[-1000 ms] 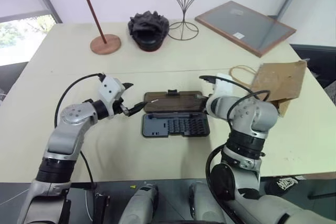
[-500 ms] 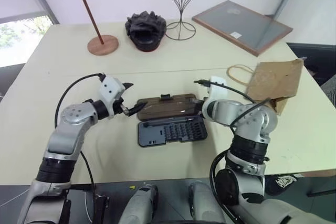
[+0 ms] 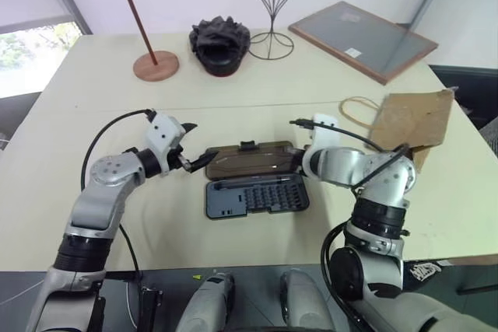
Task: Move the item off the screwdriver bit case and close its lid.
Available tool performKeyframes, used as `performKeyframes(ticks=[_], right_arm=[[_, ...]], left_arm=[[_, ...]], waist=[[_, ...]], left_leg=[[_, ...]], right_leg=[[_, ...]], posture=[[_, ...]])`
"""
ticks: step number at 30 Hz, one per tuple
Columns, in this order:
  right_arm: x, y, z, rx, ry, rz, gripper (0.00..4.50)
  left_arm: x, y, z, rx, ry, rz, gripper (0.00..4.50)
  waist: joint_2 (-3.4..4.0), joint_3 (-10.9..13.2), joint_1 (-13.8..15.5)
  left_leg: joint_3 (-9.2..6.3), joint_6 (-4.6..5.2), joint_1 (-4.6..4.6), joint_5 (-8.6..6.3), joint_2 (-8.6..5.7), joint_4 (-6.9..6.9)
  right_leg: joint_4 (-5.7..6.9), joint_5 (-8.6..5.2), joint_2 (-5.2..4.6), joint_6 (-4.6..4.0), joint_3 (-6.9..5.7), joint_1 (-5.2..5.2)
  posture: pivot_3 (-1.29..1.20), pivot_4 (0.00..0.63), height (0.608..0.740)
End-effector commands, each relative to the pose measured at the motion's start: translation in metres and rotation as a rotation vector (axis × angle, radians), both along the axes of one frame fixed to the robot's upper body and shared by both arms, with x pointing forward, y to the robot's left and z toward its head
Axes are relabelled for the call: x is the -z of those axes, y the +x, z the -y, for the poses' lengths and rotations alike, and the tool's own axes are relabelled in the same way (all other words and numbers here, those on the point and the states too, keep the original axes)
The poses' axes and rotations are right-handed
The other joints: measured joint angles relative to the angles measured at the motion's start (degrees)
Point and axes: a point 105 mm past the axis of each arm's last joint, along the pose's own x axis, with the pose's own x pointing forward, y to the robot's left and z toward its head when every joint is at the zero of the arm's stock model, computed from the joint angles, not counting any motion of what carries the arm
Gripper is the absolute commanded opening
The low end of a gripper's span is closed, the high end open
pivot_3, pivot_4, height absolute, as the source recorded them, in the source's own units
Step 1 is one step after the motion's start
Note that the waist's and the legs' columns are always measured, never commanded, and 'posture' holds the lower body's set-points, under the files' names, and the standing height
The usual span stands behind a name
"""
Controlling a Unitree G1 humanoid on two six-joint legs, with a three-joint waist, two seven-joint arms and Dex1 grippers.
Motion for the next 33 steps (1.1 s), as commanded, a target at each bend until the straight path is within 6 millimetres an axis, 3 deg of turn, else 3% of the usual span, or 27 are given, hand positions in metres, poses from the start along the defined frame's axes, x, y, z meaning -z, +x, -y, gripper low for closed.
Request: performKeyframes(ticks=[1,7,8,12,17,20,22,25,28,33], right_arm=[[0.004,-0.004,0.005,0.008,-0.007,-0.023,0.03],[0.004,-0.009,0.007,-0.018,-0.026,-0.026,0.03],[0.003,-0.009,0.007,-0.021,-0.029,-0.025,0.28],[-0.001,-0.007,0.011,-0.022,-0.052,-0.010,1.82],[-0.006,-0.005,0.016,-0.005,-0.081,0.006,4.44],[-0.015,-0.001,0.020,0.011,-0.098,0.048,4.44],[-0.039,0.007,0.024,0.011,-0.125,0.170,4.44],[-0.059,0.015,0.024,-0.008,-0.115,0.294,4.44],[-0.067,0.022,0.027,-0.016,-0.137,0.363,4.44],[-0.073,0.032,0.027,-0.015,-0.146,0.427,4.44]], left_arm=[[-0.007,-0.002,0.003,0.013,-0.002,0.031,4.50],[-0.007,-0.002,0.005,0.020,-0.003,0.028,4.50],[-0.007,-0.002,0.005,0.020,-0.004,0.028,4.50],[-0.007,-0.003,0.004,0.019,-0.004,0.024,4.50],[-0.008,-0.004,0.003,0.017,-0.006,0.019,4.50],[-0.011,-0.007,0.003,0.029,-0.021,0.013,4.50],[-0.017,-0.015,0.009,0.069,-0.044,0.006,4.50],[-0.023,-0.031,0.019,0.145,-0.067,-0.018,4.50],[-0.027,-0.043,0.026,0.197,-0.088,-0.055,4.50],[-0.030,-0.046,0.031,0.198,-0.104,-0.077,4.50]], waist=[[0.00,0.0,0.0],[0.00,0.0,0.0],[0.00,0.0,0.0],[0.00,0.0,0.0],[0.00,0.0,0.0],[-0.01,0.0,0.1],[0.00,0.0,0.1],[0.00,0.0,-0.2],[0.00,0.0,-0.5],[0.00,0.0,-0.2]], left_leg=[[0.00,0.00,0.00,0.00,0.00,0.00],[0.01,0.01,0.00,0.00,0.00,0.00],[0.01,0.01,-0.01,-0.01,0.00,0.00],[0.02,0.02,-0.01,-0.01,0.00,0.00],[0.02,0.03,-0.01,-0.01,0.01,0.00],[0.03,0.04,-0.01,-0.02,0.01,0.01],[0.04,0.05,-0.02,-0.02,0.00,0.02],[0.07,0.07,-0.18,-0.03,0.00,0.03],[0.09,0.07,-0.20,-0.03,0.05,0.02],[0.09,0.07,-0.21,-0.03,0.07,0.04]], right_leg=[[0.00,0.00,0.00,0.00,0.00,0.00],[-0.01,0.00,0.00,0.00,0.00,0.00],[-0.01,0.00,0.00,0.00,0.00,0.00],[-0.01,0.00,0.00,0.00,0.00,0.01],[-0.02,0.00,0.01,0.01,-0.01,0.01],[-0.03,0.00,0.01,0.01,-0.01,0.02],[-0.04,0.00,0.00,0.01,-0.01,0.02],[-0.05,0.00,0.00,0.02,-0.01,-0.13],[-0.04,0.00,0.04,0.03,-0.01,-0.18],[-0.04,0.00,0.07,0.02,-0.01,-0.17]], posture=[[0.00,0.150,0.740],[0.00,0.150,0.740],[0.00,0.150,0.740],[0.00,0.150,0.740],[0.00,0.150,0.740],[0.00,0.150,0.740],[0.00,0.150,0.740],[0.00,0.150,0.740],[0.00,0.150,0.740],[0.00,0.150,0.740]])
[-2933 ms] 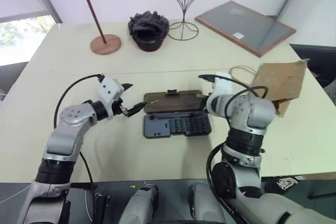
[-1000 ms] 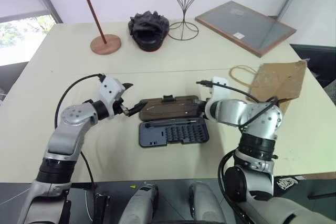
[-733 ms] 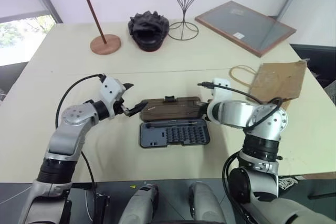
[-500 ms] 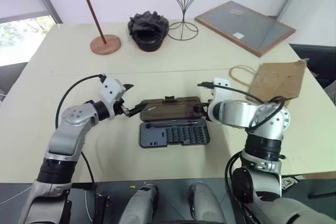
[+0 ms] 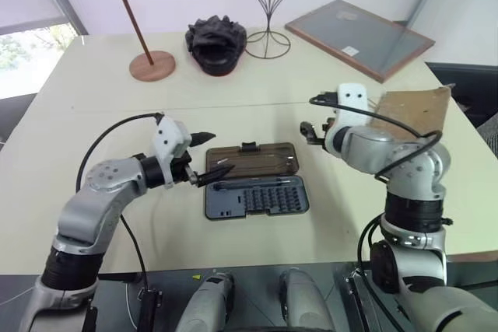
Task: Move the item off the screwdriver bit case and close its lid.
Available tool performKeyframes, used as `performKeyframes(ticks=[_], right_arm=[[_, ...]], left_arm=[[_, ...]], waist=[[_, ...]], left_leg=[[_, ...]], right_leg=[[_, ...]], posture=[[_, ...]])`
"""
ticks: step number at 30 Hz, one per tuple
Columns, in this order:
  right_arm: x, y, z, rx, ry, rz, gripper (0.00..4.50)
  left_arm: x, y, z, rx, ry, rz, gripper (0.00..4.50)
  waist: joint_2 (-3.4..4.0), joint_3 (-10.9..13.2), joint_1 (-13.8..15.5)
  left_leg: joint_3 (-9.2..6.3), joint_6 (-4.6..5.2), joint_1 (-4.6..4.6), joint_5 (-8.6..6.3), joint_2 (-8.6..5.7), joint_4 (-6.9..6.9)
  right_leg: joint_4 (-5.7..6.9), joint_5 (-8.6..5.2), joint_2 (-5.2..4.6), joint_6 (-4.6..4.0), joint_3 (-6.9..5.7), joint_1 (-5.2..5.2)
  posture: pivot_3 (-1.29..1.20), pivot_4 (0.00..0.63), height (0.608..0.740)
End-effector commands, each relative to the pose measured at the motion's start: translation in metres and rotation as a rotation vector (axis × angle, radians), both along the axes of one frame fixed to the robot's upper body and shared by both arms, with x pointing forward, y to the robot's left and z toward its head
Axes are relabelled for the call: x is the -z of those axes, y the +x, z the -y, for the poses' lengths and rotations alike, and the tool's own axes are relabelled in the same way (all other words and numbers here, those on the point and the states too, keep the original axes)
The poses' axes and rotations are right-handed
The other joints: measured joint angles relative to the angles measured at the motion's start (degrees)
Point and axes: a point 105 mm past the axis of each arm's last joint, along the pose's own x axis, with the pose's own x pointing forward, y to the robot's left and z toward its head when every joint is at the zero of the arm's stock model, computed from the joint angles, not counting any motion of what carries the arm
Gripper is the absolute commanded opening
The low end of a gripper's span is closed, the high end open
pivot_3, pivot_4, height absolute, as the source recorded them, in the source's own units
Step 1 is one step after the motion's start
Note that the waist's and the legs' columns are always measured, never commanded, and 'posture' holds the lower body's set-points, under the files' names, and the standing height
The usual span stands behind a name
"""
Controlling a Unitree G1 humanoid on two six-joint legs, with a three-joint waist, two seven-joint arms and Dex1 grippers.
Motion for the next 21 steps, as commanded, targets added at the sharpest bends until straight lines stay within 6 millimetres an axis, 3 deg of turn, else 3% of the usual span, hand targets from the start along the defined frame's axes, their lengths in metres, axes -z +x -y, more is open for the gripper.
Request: performKeyframes(ticks=[1,6,11,21], right_arm=[[-0.018,0.007,-0.003,-0.012,-0.006,0.098,4.44],[-0.035,0.019,-0.014,-0.083,-0.066,0.212,4.44],[-0.039,0.034,-0.029,-0.185,-0.158,0.287,4.44],[-0.031,0.035,-0.041,-0.234,-0.138,0.286,4.44]], left_arm=[[-0.012,-0.003,0.000,0.000,-0.010,0.028,4.50],[-0.004,-0.016,0.007,0.088,-0.003,-0.037,4.50],[0.022,-0.024,0.015,0.160,0.038,-0.124,4.50],[0.019,-0.016,0.008,0.128,0.047,-0.060,4.50]], waist=[[0.00,0.0,0.1],[0.01,0.0,0.0],[0.00,0.0,0.0],[-0.02,0.0,0.1]], left_leg=[[0.00,0.00,-0.01,0.00,-0.01,0.01],[0.01,0.00,-0.07,0.00,-0.02,0.00],[0.04,0.00,-0.07,0.00,-0.02,0.00],[0.00,-0.02,-0.19,0.01,-0.02,0.03]], right_leg=[[-0.01,0.00,-0.01,0.00,0.00,0.00],[-0.03,0.00,-0.01,0.00,0.01,-0.07],[-0.03,0.00,-0.01,0.00,0.01,-0.08],[-0.03,0.01,-0.02,-0.01,0.02,-0.18]], posture=[[0.00,0.150,0.740],[0.00,0.150,0.740],[0.00,0.150,0.740],[0.00,0.150,0.740]])
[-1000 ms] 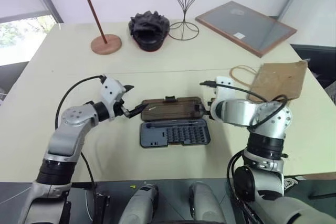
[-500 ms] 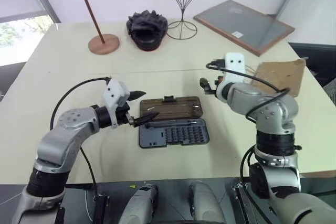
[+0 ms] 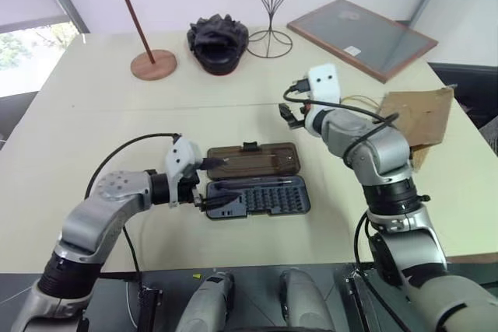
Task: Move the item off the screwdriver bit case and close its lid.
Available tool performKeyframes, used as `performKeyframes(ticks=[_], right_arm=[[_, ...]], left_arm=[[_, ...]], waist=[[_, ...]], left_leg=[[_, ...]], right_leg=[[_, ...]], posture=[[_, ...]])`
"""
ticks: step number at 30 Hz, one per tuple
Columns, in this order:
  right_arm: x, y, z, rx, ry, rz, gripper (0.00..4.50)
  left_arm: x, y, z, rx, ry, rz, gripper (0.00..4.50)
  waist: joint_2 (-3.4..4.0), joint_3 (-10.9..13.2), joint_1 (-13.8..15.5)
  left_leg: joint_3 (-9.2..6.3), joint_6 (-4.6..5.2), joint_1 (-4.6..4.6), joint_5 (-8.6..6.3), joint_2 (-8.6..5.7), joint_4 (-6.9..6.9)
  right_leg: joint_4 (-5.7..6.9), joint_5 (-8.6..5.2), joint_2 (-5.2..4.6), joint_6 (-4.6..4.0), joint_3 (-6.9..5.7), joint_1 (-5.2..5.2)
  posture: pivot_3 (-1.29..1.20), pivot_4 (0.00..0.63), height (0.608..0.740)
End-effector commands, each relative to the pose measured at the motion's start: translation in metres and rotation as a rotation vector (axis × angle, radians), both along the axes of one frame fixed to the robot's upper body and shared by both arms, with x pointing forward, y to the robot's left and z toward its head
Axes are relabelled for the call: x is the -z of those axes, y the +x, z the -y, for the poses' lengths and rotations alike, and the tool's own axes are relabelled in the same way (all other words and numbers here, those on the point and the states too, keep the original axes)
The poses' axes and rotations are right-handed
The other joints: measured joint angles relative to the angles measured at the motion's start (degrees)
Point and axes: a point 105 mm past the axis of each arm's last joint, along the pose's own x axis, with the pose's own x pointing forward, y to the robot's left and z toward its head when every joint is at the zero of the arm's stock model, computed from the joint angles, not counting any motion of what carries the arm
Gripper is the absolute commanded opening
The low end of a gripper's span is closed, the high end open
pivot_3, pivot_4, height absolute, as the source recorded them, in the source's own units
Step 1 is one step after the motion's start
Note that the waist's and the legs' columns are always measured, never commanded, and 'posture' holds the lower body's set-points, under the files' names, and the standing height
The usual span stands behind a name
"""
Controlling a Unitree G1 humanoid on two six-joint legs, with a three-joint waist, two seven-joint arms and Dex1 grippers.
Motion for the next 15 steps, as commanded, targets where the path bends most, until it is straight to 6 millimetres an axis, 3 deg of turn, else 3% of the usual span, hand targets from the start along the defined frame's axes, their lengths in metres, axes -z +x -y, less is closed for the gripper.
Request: performKeyframes(ticks=[1,4,10,11,15], right_arm=[[-0.015,-0.002,-0.003,-0.009,0.023,0.058,4.44],[-0.014,-0.003,-0.002,-0.006,0.025,0.055,4.50],[-0.013,-0.001,0.000,-0.016,0.019,0.054,4.50],[-0.013,-0.001,0.000,-0.029,0.018,0.055,4.50],[-0.013,-0.002,0.000,-0.079,-0.008,0.064,4.50]], left_arm=[[-0.009,0.002,-0.003,-0.004,-0.005,0.058,4.50],[-0.010,0.002,-0.005,-0.002,-0.007,0.060,3.29],[-0.004,-0.008,-0.009,0.058,0.022,0.009,0.32],[-0.002,-0.010,-0.009,0.069,0.025,-0.001,0.08],[0.008,-0.017,-0.009,0.106,0.056,-0.036,0.08]], waist=[[0.00,0.0,0.0],[0.00,0.0,0.0],[0.00,0.0,-0.1],[0.00,0.0,-0.1],[0.00,0.0,-0.1]], left_leg=[[0.00,0.00,0.00,0.00,0.00,0.00],[0.00,0.00,0.00,0.00,0.00,0.00],[0.00,0.00,0.00,0.00,0.00,0.00],[0.00,0.00,0.00,0.00,0.00,0.00],[0.00,0.00,0.00,0.00,0.00,0.00]], right_leg=[[0.00,0.00,0.00,0.00,0.00,0.00],[0.00,0.00,0.00,0.00,0.00,-0.01],[0.01,0.00,0.00,0.00,0.00,-0.02],[0.01,0.00,0.00,0.00,0.00,-0.02],[0.01,0.00,0.00,0.00,0.00,-0.02]], posture=[[0.00,0.150,0.740],[0.00,0.150,0.740],[0.00,0.150,0.740],[0.00,0.150,0.740],[0.00,0.150,0.740]])
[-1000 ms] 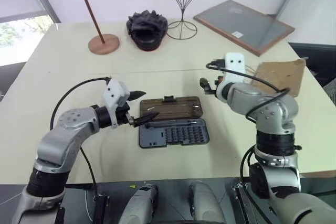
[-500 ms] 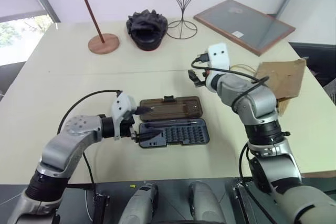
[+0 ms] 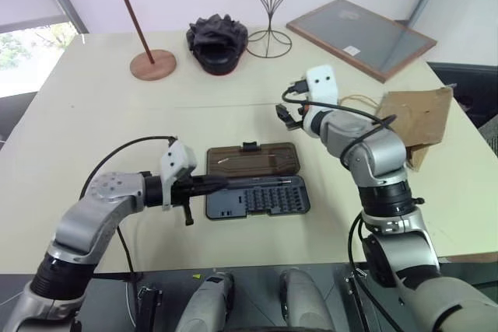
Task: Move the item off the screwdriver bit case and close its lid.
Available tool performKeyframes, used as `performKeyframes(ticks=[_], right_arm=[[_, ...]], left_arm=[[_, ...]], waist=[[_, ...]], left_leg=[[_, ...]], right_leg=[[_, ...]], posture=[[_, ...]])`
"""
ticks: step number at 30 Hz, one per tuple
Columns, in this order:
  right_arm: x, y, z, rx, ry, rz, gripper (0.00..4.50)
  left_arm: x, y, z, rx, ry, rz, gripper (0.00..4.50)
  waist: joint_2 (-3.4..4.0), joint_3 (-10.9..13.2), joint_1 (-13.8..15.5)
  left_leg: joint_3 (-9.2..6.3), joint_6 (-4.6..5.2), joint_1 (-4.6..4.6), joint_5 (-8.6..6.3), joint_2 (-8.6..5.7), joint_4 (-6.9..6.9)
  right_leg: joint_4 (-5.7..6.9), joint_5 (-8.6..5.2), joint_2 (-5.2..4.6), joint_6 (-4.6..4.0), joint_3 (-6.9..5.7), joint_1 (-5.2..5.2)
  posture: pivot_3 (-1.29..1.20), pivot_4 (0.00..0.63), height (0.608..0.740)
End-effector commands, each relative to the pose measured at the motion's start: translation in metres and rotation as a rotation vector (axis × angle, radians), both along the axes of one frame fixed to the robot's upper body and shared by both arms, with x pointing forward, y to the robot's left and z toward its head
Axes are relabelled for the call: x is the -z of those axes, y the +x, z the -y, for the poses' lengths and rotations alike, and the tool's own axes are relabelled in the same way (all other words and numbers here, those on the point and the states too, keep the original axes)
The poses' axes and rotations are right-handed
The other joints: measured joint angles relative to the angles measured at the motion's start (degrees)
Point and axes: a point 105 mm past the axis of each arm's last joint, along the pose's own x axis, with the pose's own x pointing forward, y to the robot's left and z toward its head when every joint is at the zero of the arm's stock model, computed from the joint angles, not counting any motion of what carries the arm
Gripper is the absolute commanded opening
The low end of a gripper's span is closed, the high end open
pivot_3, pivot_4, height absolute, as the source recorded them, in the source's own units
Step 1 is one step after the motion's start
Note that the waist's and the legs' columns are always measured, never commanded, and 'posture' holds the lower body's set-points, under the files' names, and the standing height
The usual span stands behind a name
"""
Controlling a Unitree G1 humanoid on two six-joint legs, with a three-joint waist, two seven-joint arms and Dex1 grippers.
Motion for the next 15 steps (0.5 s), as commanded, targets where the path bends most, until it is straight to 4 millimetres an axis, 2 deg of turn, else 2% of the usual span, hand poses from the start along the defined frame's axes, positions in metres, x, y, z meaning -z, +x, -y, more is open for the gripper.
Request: performKeyframes(ticks=[1,5,15], right_arm=[[-0.012,0.000,0.001,-0.047,-0.022,0.054,4.50],[-0.006,0.001,0.003,-0.104,-0.075,0.025,4.50],[-0.001,0.007,0.005,-0.253,-0.241,0.020,4.50]], left_arm=[[0.002,-0.009,0.002,0.062,0.030,0.005,0.08],[0.012,-0.014,0.002,0.103,0.057,-0.029,0.08],[0.027,-0.004,0.004,0.091,0.087,-0.029,0.08]], waist=[[0.00,0.0,0.0],[0.00,0.0,0.1],[0.00,0.0,0.0]], left_leg=[[0.00,0.00,0.00,0.00,0.00,0.00],[0.01,0.00,0.00,0.00,0.00,0.01],[0.02,0.00,-0.01,0.00,-0.01,0.02]], right_leg=[[0.00,0.00,0.00,0.00,0.00,0.00],[0.00,0.00,-0.01,0.00,0.00,0.01],[0.00,0.00,-0.02,0.00,-0.01,0.00]], posture=[[0.00,0.150,0.740],[0.00,0.150,0.740],[0.00,0.150,0.740]])
